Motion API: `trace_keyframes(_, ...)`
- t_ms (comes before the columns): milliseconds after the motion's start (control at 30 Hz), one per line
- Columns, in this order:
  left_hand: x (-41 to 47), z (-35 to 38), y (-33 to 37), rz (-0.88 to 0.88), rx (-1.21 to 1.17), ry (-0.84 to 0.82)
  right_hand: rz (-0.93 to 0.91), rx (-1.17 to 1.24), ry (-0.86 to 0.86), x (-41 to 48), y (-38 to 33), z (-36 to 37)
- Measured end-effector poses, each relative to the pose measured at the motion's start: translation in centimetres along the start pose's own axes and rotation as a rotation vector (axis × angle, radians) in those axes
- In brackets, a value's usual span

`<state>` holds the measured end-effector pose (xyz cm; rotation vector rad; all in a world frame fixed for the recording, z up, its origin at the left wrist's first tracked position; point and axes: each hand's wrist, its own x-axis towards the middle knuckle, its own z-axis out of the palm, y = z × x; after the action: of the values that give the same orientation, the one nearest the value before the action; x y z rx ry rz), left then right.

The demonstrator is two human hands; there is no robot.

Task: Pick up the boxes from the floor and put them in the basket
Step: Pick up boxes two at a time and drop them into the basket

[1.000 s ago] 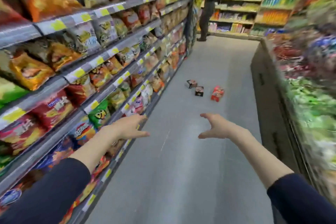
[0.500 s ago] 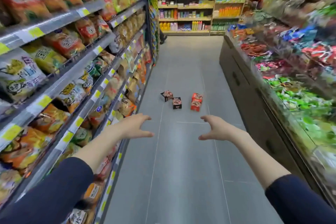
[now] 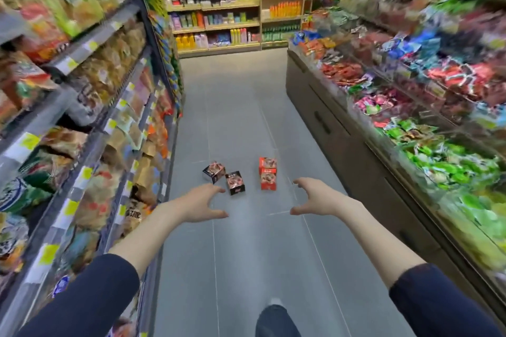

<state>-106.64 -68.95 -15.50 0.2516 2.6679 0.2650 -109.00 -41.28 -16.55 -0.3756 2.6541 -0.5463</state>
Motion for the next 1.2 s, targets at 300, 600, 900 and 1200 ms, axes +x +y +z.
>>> trace_keyframes(300, 18.3, -9.0, -4.2, -0.009, -0.048, -0.057, 0.034, 0.0, -0.048, 20.3, 2.2, -9.5)
trace_keyframes(600, 38.0, -16.1, -11.5, 0.006, -0.061, -0.095, 0.056, 0.02, -0.062, 40.0, 3.9, -14.4)
trace_keyframes(900, 57.4, -20.1, -16.0, 0.122, -0.007, -0.195, 0.212, 0.151, -0.08, 55.5, 8.6, -16.4)
trace_keyframes(1200, 74.8, -9.4, -18.2, 0.186, 0.087, -0.319, 0.339, 0.217, -0.201, 67.6, 19.0, -8.1)
